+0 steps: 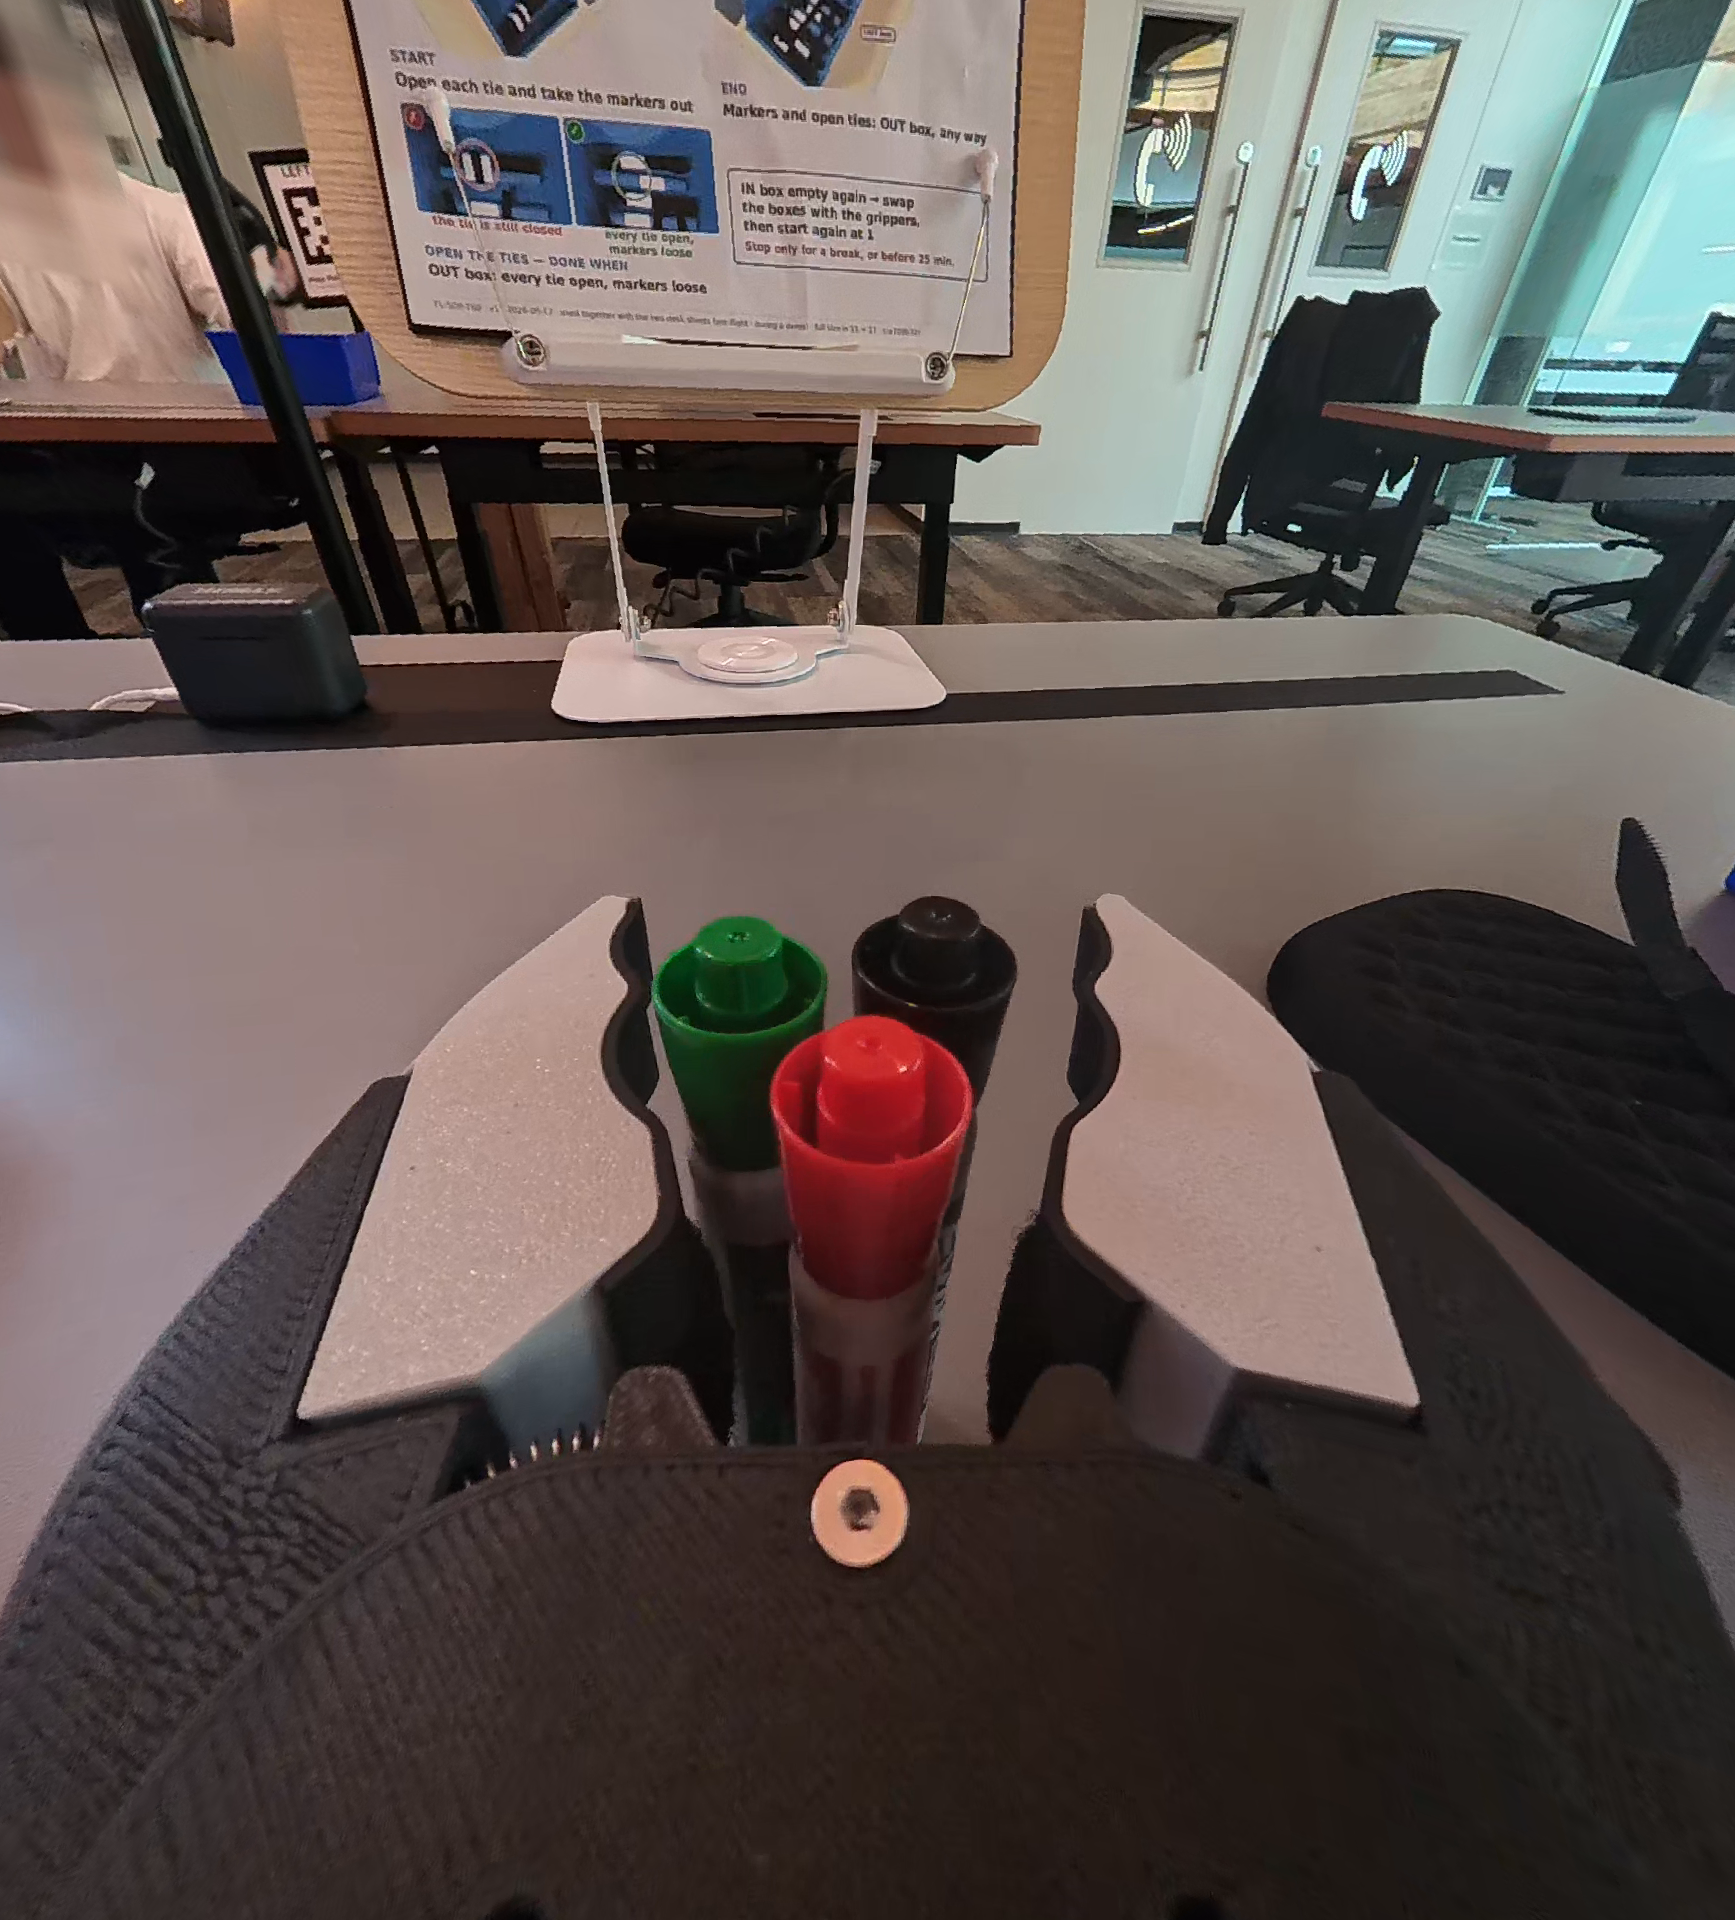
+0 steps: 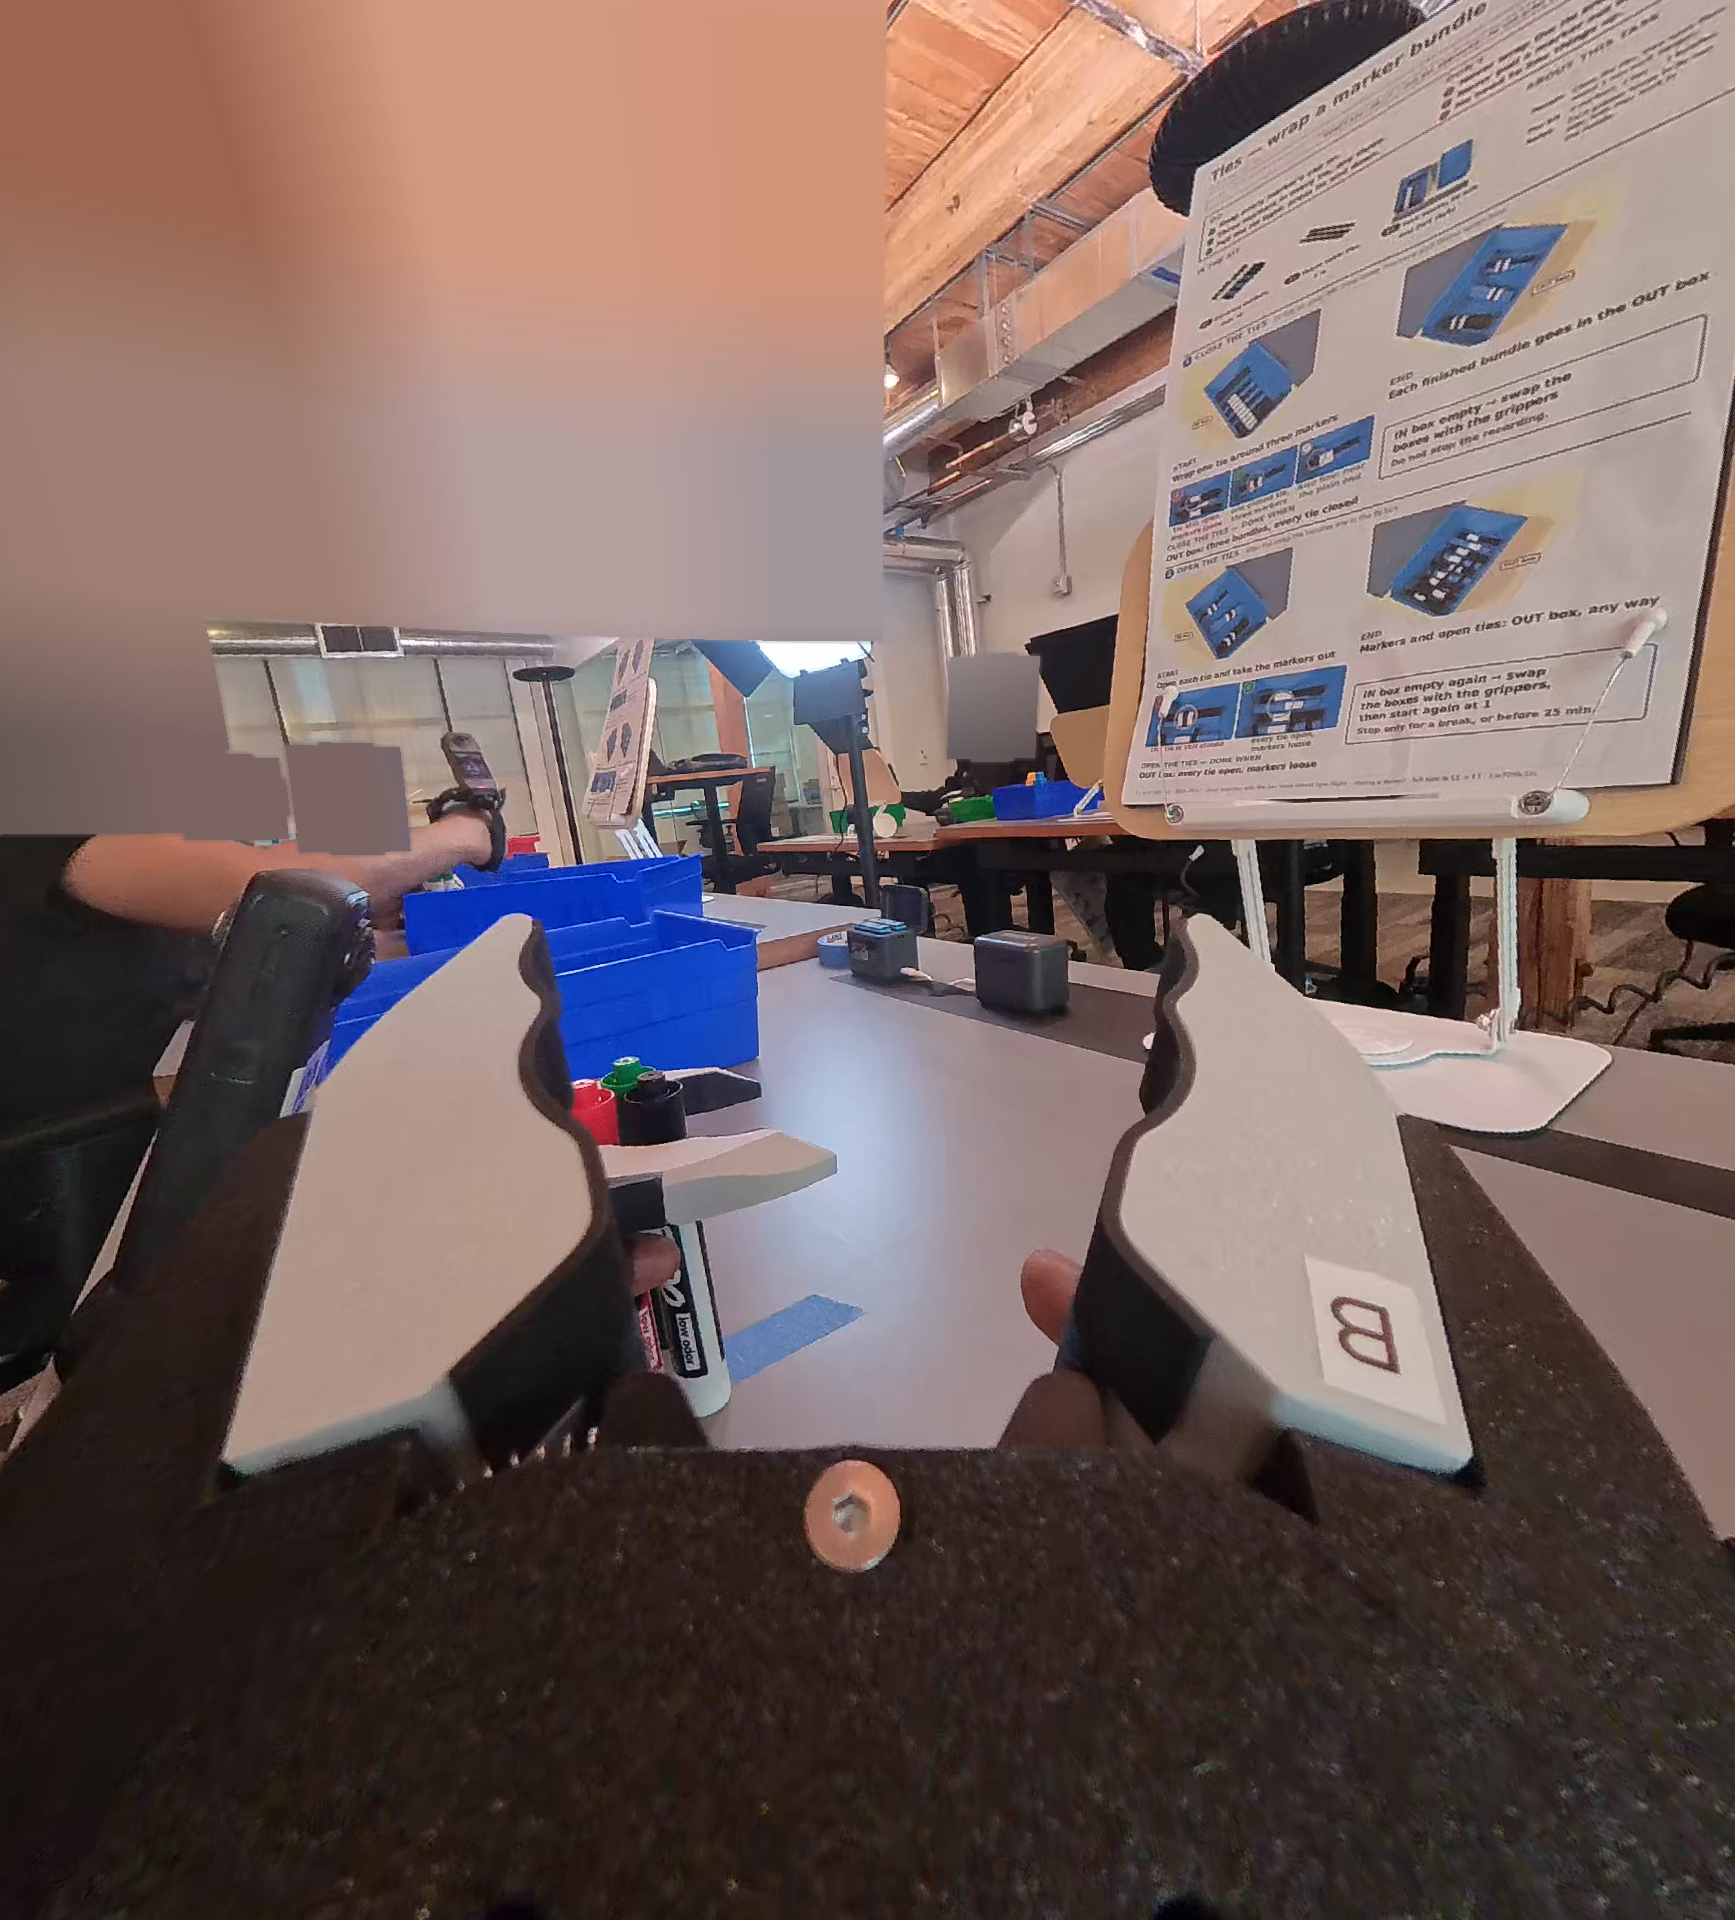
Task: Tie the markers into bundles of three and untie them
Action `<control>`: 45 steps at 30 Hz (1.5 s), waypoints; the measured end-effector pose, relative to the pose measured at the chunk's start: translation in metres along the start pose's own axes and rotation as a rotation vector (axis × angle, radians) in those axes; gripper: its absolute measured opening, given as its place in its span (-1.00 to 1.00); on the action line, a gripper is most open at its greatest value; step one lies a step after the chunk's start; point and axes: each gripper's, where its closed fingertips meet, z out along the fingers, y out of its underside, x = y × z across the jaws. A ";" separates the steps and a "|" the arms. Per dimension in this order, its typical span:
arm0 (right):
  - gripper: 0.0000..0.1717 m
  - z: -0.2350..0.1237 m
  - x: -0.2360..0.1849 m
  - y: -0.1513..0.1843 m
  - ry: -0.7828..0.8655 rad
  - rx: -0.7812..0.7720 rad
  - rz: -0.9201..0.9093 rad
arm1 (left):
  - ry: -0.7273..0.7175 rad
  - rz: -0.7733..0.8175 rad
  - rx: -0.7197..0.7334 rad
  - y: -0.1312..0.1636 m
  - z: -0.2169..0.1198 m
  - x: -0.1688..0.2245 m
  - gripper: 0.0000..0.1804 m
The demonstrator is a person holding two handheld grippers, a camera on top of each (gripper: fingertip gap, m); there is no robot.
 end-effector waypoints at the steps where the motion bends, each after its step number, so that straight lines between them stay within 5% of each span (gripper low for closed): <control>1: 0.26 0.000 0.000 0.000 0.001 0.000 0.000 | 0.000 0.001 0.000 0.000 0.000 0.000 -0.14; 25: 0.25 -0.009 0.010 0.004 0.031 -0.001 0.000 | -0.001 0.012 -0.013 0.002 0.002 0.000 -0.25; 32: 0.25 -0.012 0.011 0.006 0.034 -0.004 0.002 | 0.015 -0.015 0.007 0.000 0.000 -0.001 -0.55; 45: 0.23 -0.014 0.009 0.009 0.035 -0.012 0.003 | 0.219 0.099 -0.007 0.003 -0.010 0.018 -0.59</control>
